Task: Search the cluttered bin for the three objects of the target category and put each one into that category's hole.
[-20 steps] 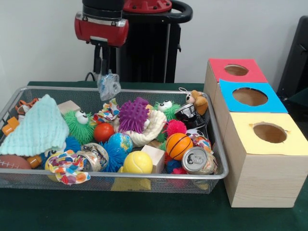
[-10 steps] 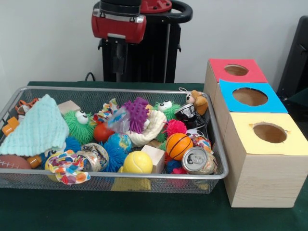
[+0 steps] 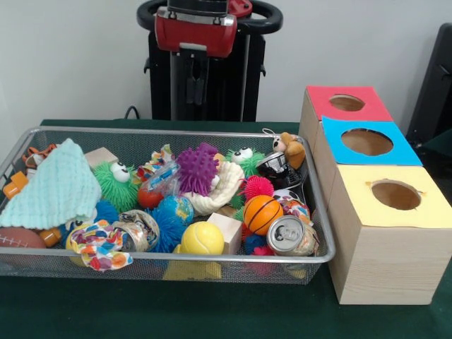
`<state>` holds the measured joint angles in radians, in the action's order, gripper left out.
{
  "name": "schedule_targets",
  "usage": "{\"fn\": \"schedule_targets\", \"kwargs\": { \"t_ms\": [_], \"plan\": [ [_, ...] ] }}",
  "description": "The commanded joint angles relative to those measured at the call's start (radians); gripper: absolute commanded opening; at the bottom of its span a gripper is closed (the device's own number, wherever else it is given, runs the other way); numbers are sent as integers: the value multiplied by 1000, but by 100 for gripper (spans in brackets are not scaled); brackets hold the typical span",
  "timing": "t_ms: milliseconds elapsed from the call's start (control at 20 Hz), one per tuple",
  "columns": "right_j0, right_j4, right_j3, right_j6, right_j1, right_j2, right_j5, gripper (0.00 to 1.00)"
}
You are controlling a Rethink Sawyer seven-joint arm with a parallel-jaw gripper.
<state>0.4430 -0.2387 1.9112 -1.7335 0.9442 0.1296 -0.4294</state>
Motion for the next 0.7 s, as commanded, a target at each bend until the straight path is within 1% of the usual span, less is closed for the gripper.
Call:
{"fn": "schedule_targets", "kwargs": {
  "t_ms": [50,150,200,350,550,700],
  "plan": [
    [3,31,80,-117,-23,6,-49,0],
    [10,21,75,-111,-27,5,-25,0],
    [17,17,75,-103,-28,10,-13,100],
    [38,3,76,-76,-30,28,15,100],
    [33,-10,55,-79,-34,18,20,100],
    [40,-10,40,-74,-48,25,22,100]
  ]
}}
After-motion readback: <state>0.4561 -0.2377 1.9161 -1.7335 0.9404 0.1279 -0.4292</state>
